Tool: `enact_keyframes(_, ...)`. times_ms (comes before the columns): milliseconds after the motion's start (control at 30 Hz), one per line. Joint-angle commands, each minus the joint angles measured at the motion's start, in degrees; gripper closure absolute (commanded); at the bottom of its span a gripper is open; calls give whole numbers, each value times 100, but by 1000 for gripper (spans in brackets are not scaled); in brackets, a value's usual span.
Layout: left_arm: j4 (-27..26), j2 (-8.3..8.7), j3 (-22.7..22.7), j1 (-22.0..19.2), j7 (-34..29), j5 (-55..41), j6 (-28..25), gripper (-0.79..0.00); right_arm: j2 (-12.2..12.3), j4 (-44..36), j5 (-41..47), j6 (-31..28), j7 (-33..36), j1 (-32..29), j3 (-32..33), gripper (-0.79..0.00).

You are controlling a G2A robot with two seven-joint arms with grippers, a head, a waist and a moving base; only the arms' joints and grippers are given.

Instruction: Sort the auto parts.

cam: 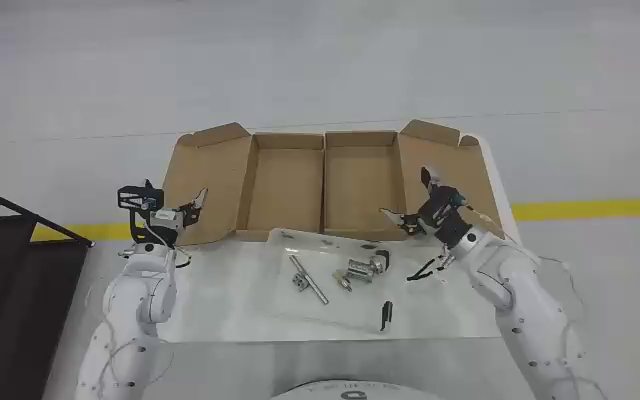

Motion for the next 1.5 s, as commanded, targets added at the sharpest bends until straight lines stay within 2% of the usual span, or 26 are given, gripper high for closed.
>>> enact_keyframes(0, 0, 0, 0, 0, 0, 0, 0, -785, 0, 0, 0, 0, 0, 0, 0, -784)
enact_keyframes(200, 0, 0, 0, 0, 0, 0, 0, -785, 0, -22, 42, -87, 37, -10, -57, -785)
enact_keyframes(467, 0, 0, 0, 0, 0, 0, 0, -785, 61, -257, 339, -1146, 359, -211, -221, -785)
enact_keyframes(533, 0, 0, 0, 0, 0, 0, 0, -785, 82, -352, 305, -1331, 560, -295, -263, -625)
enact_keyframes(567, 0, 0, 0, 0, 0, 0, 0, -785, 89, -405, 283, -1389, 655, -339, -295, -576)
enact_keyframes(633, 0, 0, 0, 0, 0, 0, 0, -785, 103, -474, 244, -1507, 875, -413, -380, -542)
enact_keyframes(800, 0, 0, 0, 0, 0, 0, 0, -785, 116, -527, 119, -1488, 1583, -423, -656, -634)
enact_keyframes(933, 0, 0, 0, 0, 0, 0, 0, -785, 111, -454, 175, -1423, 2086, -317, -894, -637)
enact_keyframes(1133, 0, 0, 0, 0, 0, 0, 0, -785, 99, -275, 347, -1324, 2781, -106, -1211, -582)
enact_keyframes(1467, 0, 0, 0, 0, 0, 0, 0, -785, 89, -110, 457, -1099, 3621, 230, -1606, -616)
